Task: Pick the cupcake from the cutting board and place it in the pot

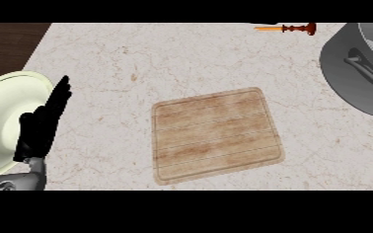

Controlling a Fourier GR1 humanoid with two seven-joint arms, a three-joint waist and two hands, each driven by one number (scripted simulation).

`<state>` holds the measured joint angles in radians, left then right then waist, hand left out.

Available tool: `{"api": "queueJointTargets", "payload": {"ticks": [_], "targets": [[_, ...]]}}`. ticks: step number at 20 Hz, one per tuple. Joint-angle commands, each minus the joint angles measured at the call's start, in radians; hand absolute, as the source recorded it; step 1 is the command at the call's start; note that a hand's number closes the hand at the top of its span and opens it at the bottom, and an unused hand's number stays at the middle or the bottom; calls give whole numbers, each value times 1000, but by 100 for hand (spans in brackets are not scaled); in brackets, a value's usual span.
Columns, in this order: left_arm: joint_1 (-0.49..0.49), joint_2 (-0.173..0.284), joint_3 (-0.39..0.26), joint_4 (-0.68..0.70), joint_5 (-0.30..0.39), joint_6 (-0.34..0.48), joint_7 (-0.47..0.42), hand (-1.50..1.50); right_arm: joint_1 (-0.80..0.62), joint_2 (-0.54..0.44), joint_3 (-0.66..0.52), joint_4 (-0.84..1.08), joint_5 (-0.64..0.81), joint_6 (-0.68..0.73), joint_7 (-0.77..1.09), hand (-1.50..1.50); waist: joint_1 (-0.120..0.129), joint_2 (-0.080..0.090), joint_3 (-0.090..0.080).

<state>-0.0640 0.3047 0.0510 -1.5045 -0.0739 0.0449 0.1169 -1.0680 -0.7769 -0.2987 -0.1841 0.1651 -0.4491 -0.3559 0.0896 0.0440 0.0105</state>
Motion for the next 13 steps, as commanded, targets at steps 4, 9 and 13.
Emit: {"api": "queueJointTargets", "payload": {"ticks": [4, 9, 13], "targets": [[48, -15, -1, 19, -19, 14, -63, 0, 55, -33, -109, 24, -105, 156, -104, -150, -16, -9, -4], [37, -9, 14, -47, -7, 21, 15, 0, 124, -74, -166, 31, -164, 303, -168, -150, -43, -22, -4], [64, 11, 41, -2, -1, -1, -7, 0, 196, -97, -206, 35, -202, 353, -215, -150, -54, -26, -6]]}}
